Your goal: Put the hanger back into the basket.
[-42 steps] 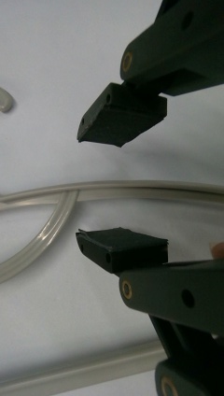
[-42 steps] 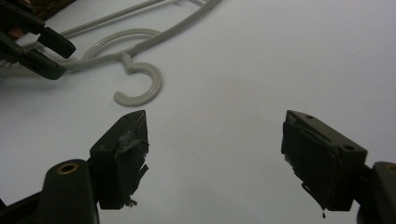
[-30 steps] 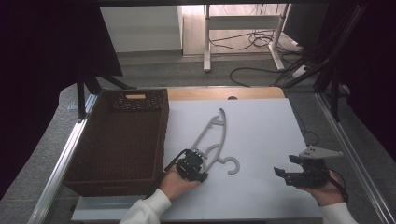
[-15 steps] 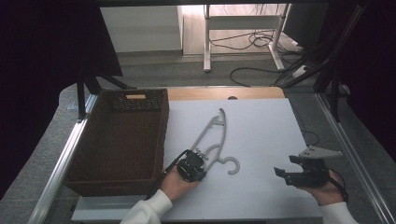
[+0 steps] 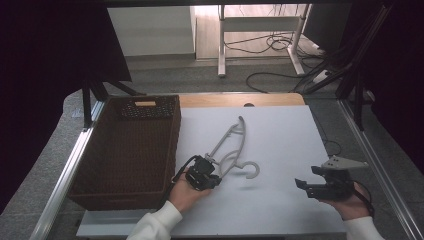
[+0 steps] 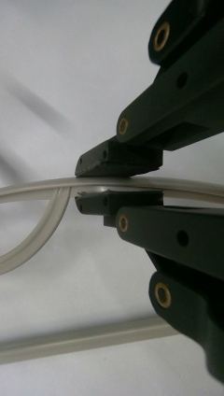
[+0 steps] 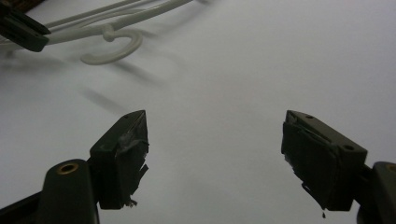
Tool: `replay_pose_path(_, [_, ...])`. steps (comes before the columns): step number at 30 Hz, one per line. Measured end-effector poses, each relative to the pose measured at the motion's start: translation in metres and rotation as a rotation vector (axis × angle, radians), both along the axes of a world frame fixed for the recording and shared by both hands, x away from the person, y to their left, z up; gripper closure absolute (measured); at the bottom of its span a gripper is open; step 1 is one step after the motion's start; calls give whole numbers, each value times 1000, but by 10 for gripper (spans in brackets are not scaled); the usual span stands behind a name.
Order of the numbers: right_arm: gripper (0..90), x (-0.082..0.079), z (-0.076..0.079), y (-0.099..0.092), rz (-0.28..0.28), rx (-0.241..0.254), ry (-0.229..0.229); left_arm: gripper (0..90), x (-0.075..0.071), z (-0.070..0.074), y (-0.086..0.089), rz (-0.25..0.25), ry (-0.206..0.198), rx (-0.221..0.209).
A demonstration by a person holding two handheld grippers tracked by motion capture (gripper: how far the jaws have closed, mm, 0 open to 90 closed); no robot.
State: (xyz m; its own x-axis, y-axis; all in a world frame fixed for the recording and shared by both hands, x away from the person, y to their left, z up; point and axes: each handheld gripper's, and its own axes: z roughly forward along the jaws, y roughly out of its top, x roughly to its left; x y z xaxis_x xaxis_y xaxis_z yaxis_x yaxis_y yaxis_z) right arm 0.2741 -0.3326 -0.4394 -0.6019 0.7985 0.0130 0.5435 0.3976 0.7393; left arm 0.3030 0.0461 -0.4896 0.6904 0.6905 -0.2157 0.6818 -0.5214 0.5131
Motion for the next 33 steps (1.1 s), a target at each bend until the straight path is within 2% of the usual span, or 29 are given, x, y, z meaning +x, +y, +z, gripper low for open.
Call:
replay_pose_path(5, [242,-1,3,-1,-9,5,-24,821,0,10,4,6,-11,-42])
replay_pose_path(6, [242,-1,4,-2,-13,8,-26,821,1,17,8,13,-22,-71])
replay_pose_path(7, [242,-1,4,-2,-13,8,-26,821,1,17,8,13,-22,-71])
replay_pose_path(10, [242,-1,3,-3,-16,5,-26,821,4,30,16,35,-24,-137])
replay_pose_path(18, [242,0,3,-3,-21,3,-29,821,11,53,35,72,-37,-252])
replay_pose_path(33, [242,-1,4,-8,-46,5,-37,821,13,81,55,93,-71,-366])
